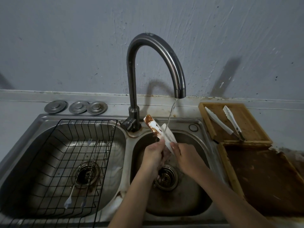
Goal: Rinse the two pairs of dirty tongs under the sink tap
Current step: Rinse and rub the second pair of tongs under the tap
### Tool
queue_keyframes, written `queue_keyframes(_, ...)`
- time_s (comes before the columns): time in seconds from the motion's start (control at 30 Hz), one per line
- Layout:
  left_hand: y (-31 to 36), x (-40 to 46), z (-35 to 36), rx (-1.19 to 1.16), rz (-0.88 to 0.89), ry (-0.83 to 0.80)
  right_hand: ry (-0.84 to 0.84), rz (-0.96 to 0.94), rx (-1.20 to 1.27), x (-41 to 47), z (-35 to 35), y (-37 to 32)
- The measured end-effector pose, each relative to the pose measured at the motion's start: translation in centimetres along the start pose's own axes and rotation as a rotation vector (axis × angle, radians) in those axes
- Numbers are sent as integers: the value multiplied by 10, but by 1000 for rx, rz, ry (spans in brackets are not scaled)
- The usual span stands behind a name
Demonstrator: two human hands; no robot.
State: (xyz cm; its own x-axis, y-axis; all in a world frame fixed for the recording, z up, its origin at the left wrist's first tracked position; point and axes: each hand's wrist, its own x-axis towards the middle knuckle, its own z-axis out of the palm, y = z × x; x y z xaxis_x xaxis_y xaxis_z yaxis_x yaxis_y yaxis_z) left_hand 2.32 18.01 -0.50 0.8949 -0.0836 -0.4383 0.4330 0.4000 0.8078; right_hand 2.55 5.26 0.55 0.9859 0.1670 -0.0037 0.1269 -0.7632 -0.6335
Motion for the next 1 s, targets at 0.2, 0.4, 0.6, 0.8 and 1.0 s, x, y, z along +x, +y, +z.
queue_keyframes(0.2, 0, 3, 4, -141, -60, -27, -24, 29, -95, -2, -2, 9)
queue_keyframes(0.4, -1, 6, 5, -84, -66, -10, -22, 17, -147, -3, -1, 13)
queue_keyframes(0.6, 13, 9, -2, -228, -220, -36, -14, 6, -206, -8, -4, 18)
queue_keyframes(0.8, 7, 8, -5, -87, -196, -95, -45, 18, -282, -9, -9, 16)
queue_keyframes(1.0, 10, 11, -10, -54, -230, -12, -64, -71, -432, -13, -16, 14)
